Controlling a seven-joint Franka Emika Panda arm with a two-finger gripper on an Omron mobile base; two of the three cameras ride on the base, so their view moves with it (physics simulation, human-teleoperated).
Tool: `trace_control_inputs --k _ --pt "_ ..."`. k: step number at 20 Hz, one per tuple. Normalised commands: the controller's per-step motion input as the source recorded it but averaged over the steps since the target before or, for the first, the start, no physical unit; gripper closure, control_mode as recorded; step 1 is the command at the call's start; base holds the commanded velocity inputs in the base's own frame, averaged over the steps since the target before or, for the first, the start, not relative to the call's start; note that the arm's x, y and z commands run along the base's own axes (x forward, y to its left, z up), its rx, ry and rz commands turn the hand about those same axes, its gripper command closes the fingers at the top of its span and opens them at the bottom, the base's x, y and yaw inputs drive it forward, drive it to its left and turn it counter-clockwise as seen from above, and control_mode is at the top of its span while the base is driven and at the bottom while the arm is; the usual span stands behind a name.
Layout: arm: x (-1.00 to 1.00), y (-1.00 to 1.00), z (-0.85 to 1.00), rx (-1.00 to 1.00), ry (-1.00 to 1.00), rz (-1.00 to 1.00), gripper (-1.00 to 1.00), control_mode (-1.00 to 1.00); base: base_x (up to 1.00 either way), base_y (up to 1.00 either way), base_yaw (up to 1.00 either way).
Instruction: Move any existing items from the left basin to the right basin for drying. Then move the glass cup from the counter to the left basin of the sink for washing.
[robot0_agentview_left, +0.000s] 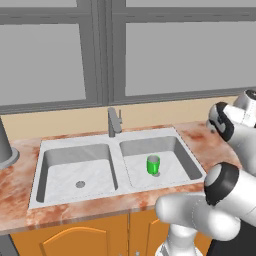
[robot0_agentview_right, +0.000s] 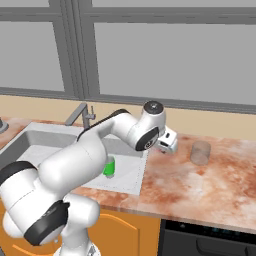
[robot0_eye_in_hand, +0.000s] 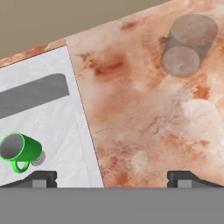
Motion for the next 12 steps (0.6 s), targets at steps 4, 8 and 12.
trace_control_inputs --k 4,8,12 --pt "-0.06 -0.49 0.14 0.00 -0.01 -0.02 -1.00 -1.00 0.00 0.00 0.00" --pt "-0.06 -0.45 0.14 0.00 -0.02 -0.02 -1.00 -1.00 0.00 0.00 0.00" --pt "-0.06 -0.44 0.07 0.00 -0.02 -0.01 -1.00 -1.00 0.00 0.00 0.00"
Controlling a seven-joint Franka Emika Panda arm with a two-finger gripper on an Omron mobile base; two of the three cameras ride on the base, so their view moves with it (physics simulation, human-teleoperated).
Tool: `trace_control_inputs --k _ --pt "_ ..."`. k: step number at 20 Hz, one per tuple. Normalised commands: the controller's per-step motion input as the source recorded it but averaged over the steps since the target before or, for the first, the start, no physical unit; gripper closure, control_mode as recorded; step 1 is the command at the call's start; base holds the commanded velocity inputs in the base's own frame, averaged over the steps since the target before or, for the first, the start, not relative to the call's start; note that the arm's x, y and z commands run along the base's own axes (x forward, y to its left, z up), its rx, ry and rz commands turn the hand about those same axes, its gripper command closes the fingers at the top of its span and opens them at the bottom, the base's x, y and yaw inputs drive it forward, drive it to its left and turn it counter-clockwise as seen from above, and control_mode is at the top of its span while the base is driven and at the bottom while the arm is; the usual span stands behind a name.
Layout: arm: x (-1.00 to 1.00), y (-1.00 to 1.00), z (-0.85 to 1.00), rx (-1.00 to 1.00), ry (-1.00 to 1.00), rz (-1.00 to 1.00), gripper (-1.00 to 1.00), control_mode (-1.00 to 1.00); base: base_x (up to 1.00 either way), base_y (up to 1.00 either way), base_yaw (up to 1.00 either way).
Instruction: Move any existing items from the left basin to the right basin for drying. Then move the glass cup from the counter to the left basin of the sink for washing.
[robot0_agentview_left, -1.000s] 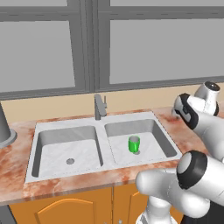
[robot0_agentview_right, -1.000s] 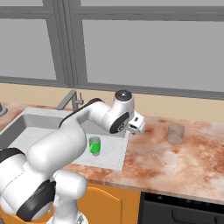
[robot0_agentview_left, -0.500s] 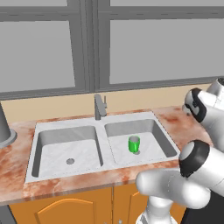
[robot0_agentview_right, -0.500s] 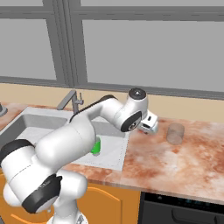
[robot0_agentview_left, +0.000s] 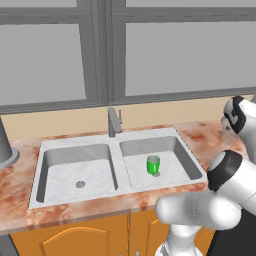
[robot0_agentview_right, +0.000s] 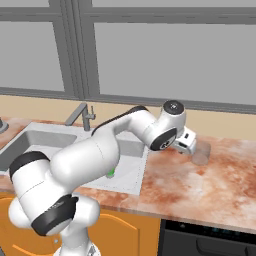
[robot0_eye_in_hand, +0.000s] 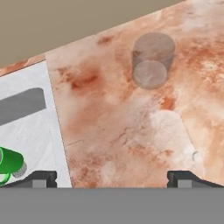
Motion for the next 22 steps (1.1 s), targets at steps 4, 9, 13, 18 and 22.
trace_control_inputs --k 4,9,13,18,22 --pt "-0.09 -0.45 0.03 0.00 -0.02 -0.02 -1.00 -1.00 0.00 0.00 0.00" --pt "-0.08 -0.42 0.00 0.00 0.00 -0.05 -1.00 -1.00 0.00 0.00 0.00" --pt "-0.01 -0.40 0.00 0.00 0.00 -0.10 -1.00 -1.00 0.00 0.00 0.00" --pt "0.01 -0.32 0.00 0.00 0.00 -0.12 -1.00 -1.00 0.00 0.00 0.00" --pt "0.03 -0.22 -0.04 0.00 0.00 -0.13 -1.00 -1.00 0.00 0.00 0.00"
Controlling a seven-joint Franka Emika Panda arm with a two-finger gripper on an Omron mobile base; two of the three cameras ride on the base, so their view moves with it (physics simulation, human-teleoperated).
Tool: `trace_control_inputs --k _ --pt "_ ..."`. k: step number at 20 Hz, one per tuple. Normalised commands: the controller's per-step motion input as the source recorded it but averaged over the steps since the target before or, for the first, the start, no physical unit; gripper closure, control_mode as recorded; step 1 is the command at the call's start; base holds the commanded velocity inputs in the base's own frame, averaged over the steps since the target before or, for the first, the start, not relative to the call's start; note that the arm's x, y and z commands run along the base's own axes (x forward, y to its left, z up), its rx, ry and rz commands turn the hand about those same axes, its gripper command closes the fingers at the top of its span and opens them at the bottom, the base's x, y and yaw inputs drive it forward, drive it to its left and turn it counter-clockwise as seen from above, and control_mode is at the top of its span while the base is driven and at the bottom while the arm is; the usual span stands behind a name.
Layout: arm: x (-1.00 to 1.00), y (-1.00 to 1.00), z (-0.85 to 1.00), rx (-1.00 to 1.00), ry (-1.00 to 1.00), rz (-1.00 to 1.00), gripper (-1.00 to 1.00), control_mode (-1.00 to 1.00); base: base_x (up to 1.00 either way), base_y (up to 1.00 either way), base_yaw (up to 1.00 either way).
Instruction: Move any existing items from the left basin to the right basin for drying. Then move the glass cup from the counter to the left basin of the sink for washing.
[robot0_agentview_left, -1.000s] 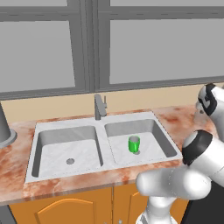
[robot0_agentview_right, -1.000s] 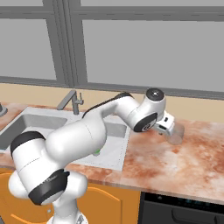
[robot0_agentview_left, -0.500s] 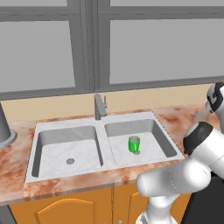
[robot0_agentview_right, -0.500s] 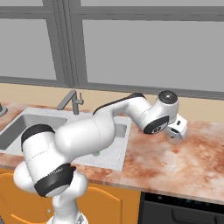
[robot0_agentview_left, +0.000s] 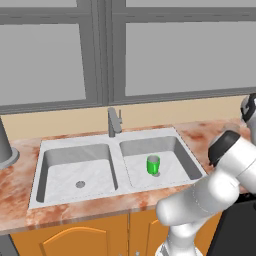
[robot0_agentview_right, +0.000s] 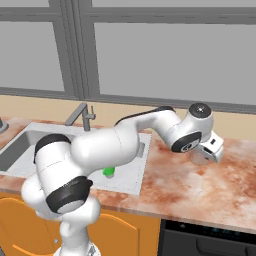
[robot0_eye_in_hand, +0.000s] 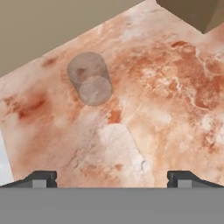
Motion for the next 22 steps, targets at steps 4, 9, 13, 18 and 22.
trace_control_inputs --k 4,9,13,18,22 --pt "0.11 -0.11 -0.15 0.00 0.00 -0.10 -1.00 -1.00 0.00 0.00 0.00" --pt "0.15 -0.01 -0.23 0.00 0.00 -0.07 -1.00 -1.00 0.00 0.00 0.00" --pt "0.22 -0.02 -0.15 0.00 0.00 -0.07 -1.00 -1.00 0.00 0.00 0.00" --pt "0.25 -0.05 -0.02 0.00 0.00 -0.08 -1.00 -1.00 0.00 0.00 0.00" --pt "0.24 -0.03 -0.07 0.00 0.01 -0.07 -1.00 -1.00 0.00 0.00 0.00"
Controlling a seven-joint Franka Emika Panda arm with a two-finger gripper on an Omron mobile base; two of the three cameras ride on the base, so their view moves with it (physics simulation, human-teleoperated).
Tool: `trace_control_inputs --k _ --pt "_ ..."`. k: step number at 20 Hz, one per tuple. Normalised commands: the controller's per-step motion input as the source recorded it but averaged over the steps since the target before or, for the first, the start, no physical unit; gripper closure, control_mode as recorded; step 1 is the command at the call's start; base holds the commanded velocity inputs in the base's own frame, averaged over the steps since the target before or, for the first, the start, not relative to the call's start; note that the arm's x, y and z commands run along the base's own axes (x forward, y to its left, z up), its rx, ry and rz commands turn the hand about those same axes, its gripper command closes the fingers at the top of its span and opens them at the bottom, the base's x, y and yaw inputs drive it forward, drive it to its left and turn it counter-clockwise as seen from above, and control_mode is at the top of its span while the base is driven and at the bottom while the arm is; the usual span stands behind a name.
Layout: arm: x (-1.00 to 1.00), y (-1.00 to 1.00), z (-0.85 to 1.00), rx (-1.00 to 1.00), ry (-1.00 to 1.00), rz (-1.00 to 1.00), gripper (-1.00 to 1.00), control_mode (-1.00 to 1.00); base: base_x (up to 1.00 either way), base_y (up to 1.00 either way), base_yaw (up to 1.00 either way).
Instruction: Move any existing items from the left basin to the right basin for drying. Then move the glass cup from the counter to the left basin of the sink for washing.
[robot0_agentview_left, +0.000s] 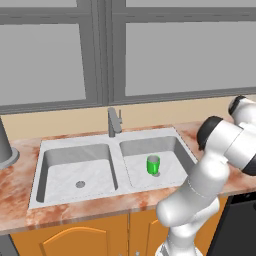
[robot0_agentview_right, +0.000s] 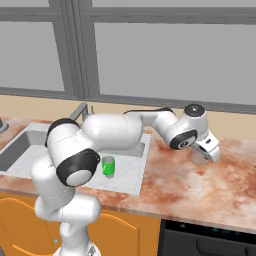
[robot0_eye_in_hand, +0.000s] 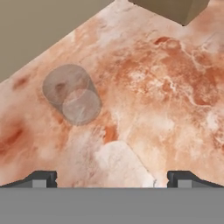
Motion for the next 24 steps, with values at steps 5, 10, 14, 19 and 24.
trace_control_inputs --k 5,10,14,19,24 --pt "0.15 -0.03 -0.07 0.00 0.04 -0.06 -1.00 -1.00 0.00 0.00 0.00" --pt "0.12 -0.10 0.00 0.01 0.06 -0.06 -1.00 -1.00 0.00 0.00 0.00" --pt "0.15 -0.10 -0.01 0.01 0.06 -0.04 -1.00 -1.00 0.00 0.00 0.00" --pt "0.07 -0.05 -0.07 0.00 0.02 0.00 -1.00 -1.00 0.00 0.00 0.00" --pt "0.01 0.00 -0.08 0.00 0.00 0.00 -1.00 -1.00 0.00 0.00 0.00"
